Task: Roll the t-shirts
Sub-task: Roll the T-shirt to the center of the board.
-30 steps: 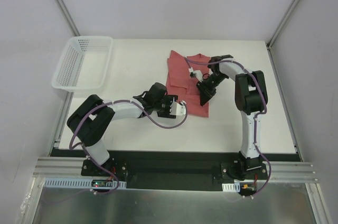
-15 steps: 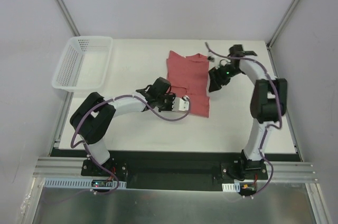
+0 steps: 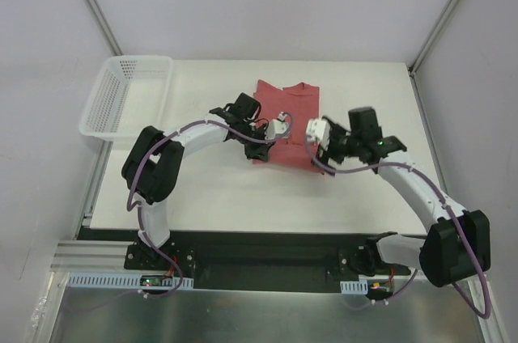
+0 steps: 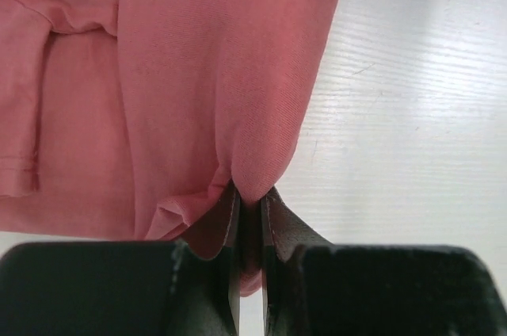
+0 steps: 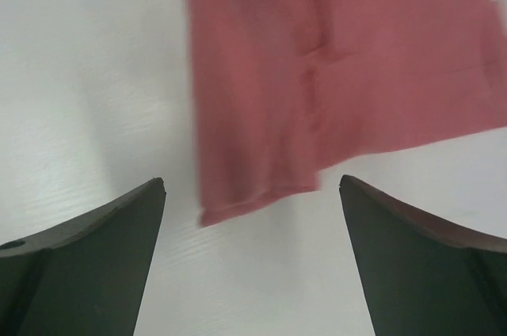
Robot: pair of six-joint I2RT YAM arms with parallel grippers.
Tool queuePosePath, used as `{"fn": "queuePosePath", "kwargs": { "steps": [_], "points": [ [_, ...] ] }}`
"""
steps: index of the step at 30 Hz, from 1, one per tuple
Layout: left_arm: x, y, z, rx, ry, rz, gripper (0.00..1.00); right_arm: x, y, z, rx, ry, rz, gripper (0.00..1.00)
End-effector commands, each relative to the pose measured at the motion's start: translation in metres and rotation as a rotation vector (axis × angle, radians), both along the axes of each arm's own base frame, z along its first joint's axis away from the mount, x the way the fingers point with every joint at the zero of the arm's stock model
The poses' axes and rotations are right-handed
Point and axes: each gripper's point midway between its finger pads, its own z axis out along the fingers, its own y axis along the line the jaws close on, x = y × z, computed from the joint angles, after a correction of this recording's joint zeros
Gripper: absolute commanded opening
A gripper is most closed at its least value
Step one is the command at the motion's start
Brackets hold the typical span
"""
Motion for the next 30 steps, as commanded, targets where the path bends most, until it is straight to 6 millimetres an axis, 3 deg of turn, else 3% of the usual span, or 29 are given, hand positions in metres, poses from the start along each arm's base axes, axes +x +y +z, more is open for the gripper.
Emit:
{"fn": "queuePosePath", "kwargs": {
  "steps": [1,5,9,15,23,26,30],
  "points": [
    [-0.007,-0.006,0.016,-0.073,0.177,0.049,0.0,-0.03,0.003,-0.05,-0.105,-0.038,0.15,0.96],
    [-0.003,-0.004,0.018,-0.085,0.204,0.069,0.0,-0.027,0.014,-0.066,-0.112,0.035,0.165,0.96],
    [-0.004,-0.002,0.017,-0.083,0.215,0.074,0.0,-0.009,0.023,-0.066,-0.122,-0.009,0.173,0.96],
    [-0.005,-0.002,0.015,-0.079,0.23,0.075,0.0,0.0,0.026,-0.058,-0.147,-0.05,0.197,0.96],
    [0.002,-0.003,0.021,-0.106,0.278,0.108,0.0,-0.004,0.037,-0.091,-0.186,0.04,0.261,0.96],
    [0.003,-0.003,0.024,-0.117,0.288,0.107,0.0,0.006,0.038,-0.103,-0.219,0.031,0.235,0.96],
    [0.0,0.0,0.023,-0.115,0.32,0.109,0.0,0.035,0.033,-0.107,-0.248,-0.05,0.136,0.96]
  ]
}}
